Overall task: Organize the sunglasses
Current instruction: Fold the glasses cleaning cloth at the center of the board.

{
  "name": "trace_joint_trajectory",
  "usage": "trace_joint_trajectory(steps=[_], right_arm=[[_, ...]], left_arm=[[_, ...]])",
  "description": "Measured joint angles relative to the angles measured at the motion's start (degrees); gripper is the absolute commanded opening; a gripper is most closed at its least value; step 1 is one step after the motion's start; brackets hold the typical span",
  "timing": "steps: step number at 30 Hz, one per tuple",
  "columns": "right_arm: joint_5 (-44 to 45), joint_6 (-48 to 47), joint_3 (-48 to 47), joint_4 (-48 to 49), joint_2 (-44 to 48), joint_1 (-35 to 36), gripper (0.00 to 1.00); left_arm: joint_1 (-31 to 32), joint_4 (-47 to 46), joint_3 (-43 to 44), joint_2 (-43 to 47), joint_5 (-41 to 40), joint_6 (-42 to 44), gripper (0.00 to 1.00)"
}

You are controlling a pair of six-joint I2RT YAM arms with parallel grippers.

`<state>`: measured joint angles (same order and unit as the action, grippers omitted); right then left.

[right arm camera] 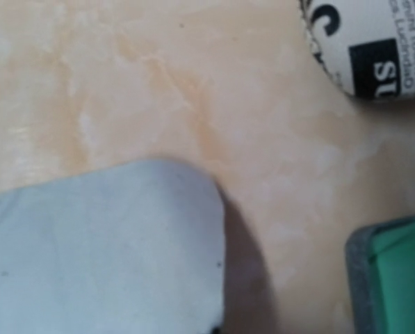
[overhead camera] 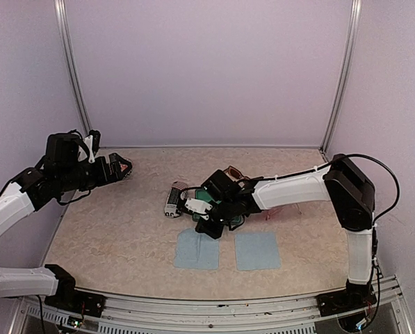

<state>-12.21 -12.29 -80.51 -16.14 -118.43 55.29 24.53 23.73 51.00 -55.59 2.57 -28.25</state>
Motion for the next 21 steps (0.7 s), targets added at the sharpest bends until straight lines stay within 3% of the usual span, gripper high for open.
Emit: trace_joint_trajectory(steps=[21], right_arm=[[-6.6, 2.4, 6.5, 1.8, 3.8, 2.7, 0.00]], left_arm=[[0.0, -0.3, -1.3, -0.2, 0.3, 0.0, 0.99]])
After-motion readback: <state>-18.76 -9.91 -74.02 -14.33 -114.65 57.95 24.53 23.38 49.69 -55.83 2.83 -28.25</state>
